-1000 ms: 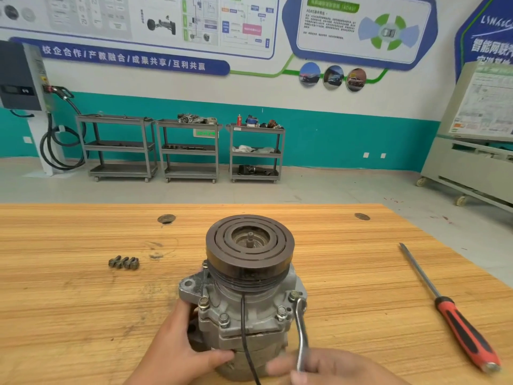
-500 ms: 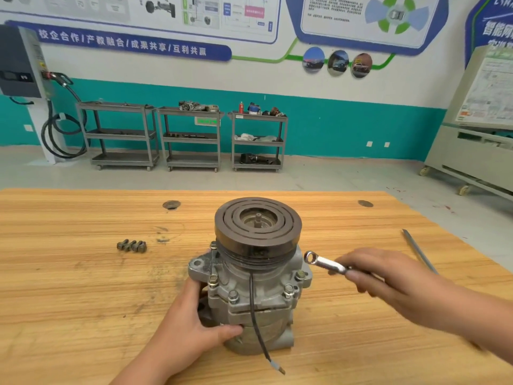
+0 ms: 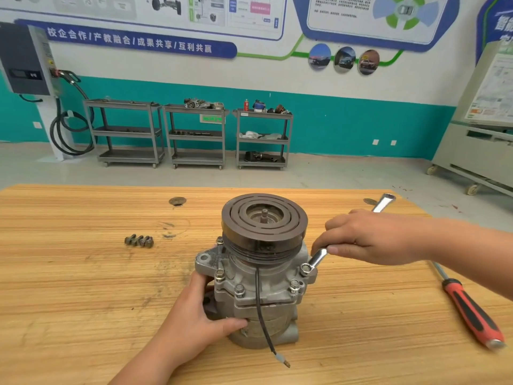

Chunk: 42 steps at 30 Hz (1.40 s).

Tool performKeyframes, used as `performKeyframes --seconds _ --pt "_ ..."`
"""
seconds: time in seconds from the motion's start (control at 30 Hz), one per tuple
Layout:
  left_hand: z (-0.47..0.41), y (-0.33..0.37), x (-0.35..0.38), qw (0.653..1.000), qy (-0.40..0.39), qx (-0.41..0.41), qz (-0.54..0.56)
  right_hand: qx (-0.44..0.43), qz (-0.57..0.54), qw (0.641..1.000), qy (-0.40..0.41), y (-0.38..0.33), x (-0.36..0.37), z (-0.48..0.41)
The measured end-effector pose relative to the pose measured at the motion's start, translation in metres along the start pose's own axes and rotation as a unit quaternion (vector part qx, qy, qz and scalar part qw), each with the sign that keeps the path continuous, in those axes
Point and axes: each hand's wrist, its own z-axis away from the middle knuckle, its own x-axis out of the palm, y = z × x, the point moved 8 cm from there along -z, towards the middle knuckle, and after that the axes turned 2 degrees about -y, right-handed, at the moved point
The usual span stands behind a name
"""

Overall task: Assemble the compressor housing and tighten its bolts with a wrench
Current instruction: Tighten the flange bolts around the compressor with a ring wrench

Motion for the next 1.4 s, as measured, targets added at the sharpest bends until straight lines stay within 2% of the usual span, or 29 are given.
performKeyframes --seconds 0.2,0.27,0.3,0.33,0.4,0.47,0.53,0.57,0.6,0.63,0.7,0.73,0.77,0.8,0.87,0.93,1.13,1.23,1.4 --pt "0.000 -0.001 0.000 1.000 -0.004 0.006 0.004 0.046 -0.071 0.995 -0.048 0.003 0.001 0.001" --pt "0.000 -0.001 0.001 1.000 -0.009 0.007 0.009 0.089 -0.157 0.979 -0.097 0.003 0.011 0.011" --pt "0.000 -0.001 0.001 1.000 -0.011 0.008 0.009 0.113 -0.261 0.951 -0.122 -0.002 0.019 0.016" --pt "0.000 -0.001 0.002 1.000 -0.013 0.008 0.008 0.136 -0.399 0.895 -0.145 -0.011 0.029 0.021" --pt "-0.001 -0.001 0.002 1.000 -0.015 0.007 0.007 0.159 -0.629 0.748 -0.138 -0.036 0.043 0.024" --pt "-0.001 -0.001 0.001 1.000 -0.013 0.005 0.008 0.166 -0.743 0.644 -0.070 -0.051 0.052 0.025" --pt "0.000 -0.001 0.001 1.000 -0.013 0.002 0.009 0.146 -0.811 0.566 -0.024 -0.063 0.055 0.028" --pt "0.000 -0.001 0.001 1.000 -0.013 0.001 0.010 0.128 -0.824 0.552 -0.018 -0.067 0.056 0.032" --pt "0.000 -0.001 0.001 1.000 -0.012 0.000 0.010 0.121 -0.818 0.562 -0.024 -0.069 0.058 0.039" --pt "0.000 -0.001 0.001 1.000 -0.010 -0.001 0.009 0.121 -0.776 0.618 -0.035 -0.067 0.060 0.047" --pt "0.000 -0.001 0.000 1.000 -0.007 -0.002 0.009 0.105 -0.570 0.815 -0.033 -0.058 0.056 0.059" --pt "0.000 -0.001 0.000 1.000 -0.007 -0.002 0.009 0.090 -0.449 0.889 -0.023 -0.055 0.050 0.062" --pt "0.000 0.000 0.000 1.000 -0.006 -0.002 0.008 0.076 -0.347 0.935 -0.012 -0.050 0.048 0.065" --pt "0.000 0.000 0.000 1.000 -0.006 -0.002 0.006 0.072 -0.267 0.961 0.000 -0.044 0.045 0.067" --pt "0.001 0.000 0.000 1.000 -0.003 0.000 0.004 0.099 -0.143 0.985 0.007 -0.029 0.046 0.069" --pt "0.000 0.000 -0.001 1.000 0.000 -0.002 -0.001 0.085 -0.049 0.995 0.031 -0.020 0.038 0.064" --pt "0.000 -0.001 -0.001 1.000 -0.002 -0.002 -0.009 0.032 0.027 0.995 0.095 0.004 0.010 0.043" --pt "0.000 0.000 -0.001 1.000 -0.002 0.001 -0.002 0.022 -0.005 0.996 0.087 0.005 0.006 0.034" --pt "0.000 -0.001 0.000 1.000 -0.002 -0.001 -0.003 -0.004 0.028 0.998 0.055 0.002 0.005 0.014"
